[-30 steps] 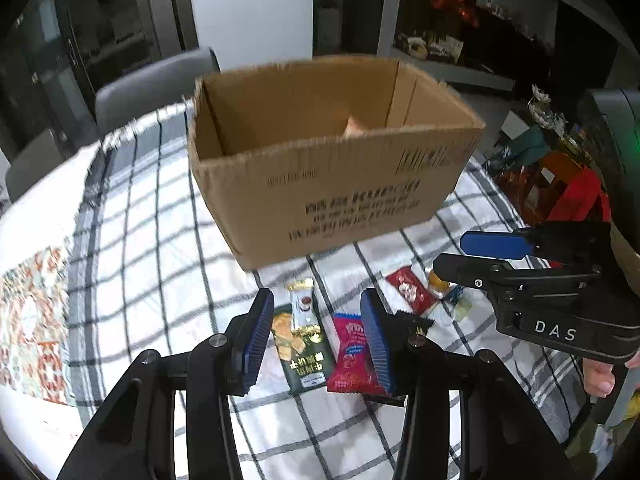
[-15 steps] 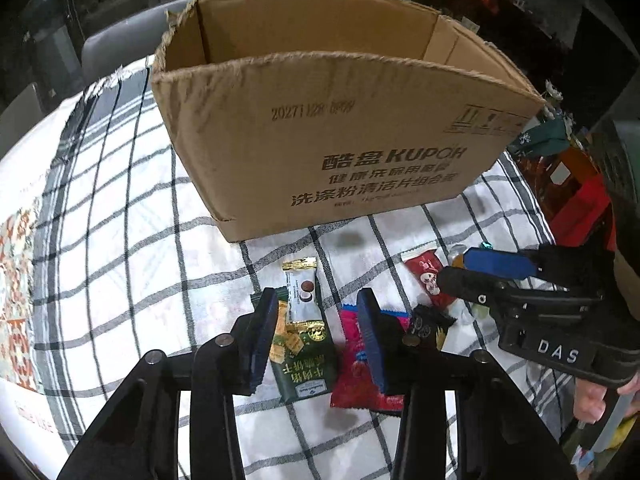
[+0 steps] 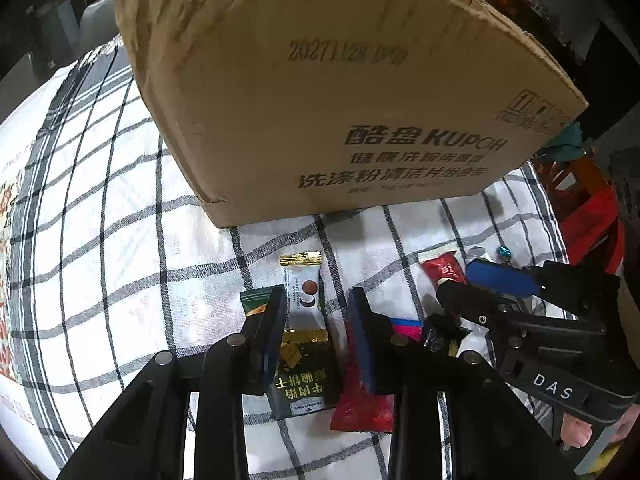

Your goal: Organize snacks

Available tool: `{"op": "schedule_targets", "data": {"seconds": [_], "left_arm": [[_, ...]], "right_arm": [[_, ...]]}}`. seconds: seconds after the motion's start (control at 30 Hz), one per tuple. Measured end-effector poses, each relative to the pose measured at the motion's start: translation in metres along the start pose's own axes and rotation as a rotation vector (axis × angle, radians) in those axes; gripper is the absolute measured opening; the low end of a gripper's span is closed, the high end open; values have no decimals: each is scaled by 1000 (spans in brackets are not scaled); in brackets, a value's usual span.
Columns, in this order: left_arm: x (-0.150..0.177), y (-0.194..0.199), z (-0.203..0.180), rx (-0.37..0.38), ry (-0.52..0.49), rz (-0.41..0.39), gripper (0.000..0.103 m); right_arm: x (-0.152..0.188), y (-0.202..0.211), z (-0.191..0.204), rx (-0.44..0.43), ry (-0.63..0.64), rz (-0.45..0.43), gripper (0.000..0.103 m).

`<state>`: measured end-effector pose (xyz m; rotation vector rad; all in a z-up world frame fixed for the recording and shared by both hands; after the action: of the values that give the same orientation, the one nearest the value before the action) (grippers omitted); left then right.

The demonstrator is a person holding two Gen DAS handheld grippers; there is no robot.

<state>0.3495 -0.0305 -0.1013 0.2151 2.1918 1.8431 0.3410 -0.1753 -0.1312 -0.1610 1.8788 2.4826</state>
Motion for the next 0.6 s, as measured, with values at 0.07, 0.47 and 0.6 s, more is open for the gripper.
{"op": "schedule_targets", "data": {"seconds": [0.07,0.47,0.6], "left_arm": [[-1,-3,1,0,7,6,30],[-5,-21,-7,-9,12,28,27],[-5,-23,-7,-14,12,30,25]], "right_arm": [[-1,-3,-1,8,-5,1,36],[-4,-16,-1,41,-4,15,31],[-5,-21,0,46,-7,21,28]]}}
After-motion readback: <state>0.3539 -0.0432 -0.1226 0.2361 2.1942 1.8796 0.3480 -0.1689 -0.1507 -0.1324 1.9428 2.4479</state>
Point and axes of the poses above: each gripper's, at about its wrist camera, not at the fingertips, and y roughly against the way its jaws point, z to its left, x to its underside, the point moved 1 cm from there along -y, roughly the way its jaws point, and after that the axes turned 12 degrees about z, right-handed, at the moved point
